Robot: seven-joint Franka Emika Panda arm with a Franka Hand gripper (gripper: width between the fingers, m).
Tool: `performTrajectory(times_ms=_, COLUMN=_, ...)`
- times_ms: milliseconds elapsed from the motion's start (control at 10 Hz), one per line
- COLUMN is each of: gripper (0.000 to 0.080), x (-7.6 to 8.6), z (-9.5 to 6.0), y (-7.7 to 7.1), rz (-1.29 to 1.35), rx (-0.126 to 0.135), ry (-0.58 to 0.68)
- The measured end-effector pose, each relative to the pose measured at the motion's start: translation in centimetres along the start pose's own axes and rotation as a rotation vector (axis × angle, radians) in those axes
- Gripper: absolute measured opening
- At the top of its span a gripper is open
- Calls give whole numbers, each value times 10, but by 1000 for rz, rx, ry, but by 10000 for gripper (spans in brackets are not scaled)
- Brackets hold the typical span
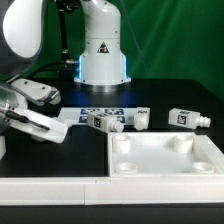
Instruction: Assemble one leg
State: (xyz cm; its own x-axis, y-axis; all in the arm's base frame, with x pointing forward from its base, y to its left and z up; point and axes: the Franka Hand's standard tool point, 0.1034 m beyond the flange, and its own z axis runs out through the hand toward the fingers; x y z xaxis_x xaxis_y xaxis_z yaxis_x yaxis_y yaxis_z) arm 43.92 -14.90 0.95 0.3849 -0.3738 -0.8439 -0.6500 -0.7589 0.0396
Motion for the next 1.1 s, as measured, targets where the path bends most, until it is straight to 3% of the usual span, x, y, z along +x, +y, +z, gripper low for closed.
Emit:
performTrajectory(times_ms=100, gripper=472, x=0, z=0, y=0, rz=-1, rx=0, ry=0)
performTrajectory(times_ms=200, gripper=472, x=0, z=0, y=0, rz=-2, rx=0, ry=0)
performTrajectory(times_ms=300, gripper=295, x=0, z=0, y=0, rz=-3, rx=-1, ry=0)
performTrajectory(times_ms=500, gripper=285, x=-1, z=0, y=-3, rz=-8, rx=-4, ry=2)
performTrajectory(times_ms=600, gripper=285, x=-13, z=-4, y=-17, rz=-31, rx=-14, ry=23)
performTrajectory(times_ms=800, gripper=285, x=-61, z=-10, y=-63, rz=-31, rx=-26, ry=86)
performTrajectory(times_ms=900, gripper=285, x=-79, z=-26, y=-86, rz=-38, rx=-38, ry=160)
performTrajectory(times_ms=1000, gripper=285, x=-86, z=-40, y=-101, rz=-73, rx=-41, ry=243)
performTrajectory(times_ms=1100, gripper=285, x=-81, z=-39, y=-93, rz=-58, rx=-36, ry=260)
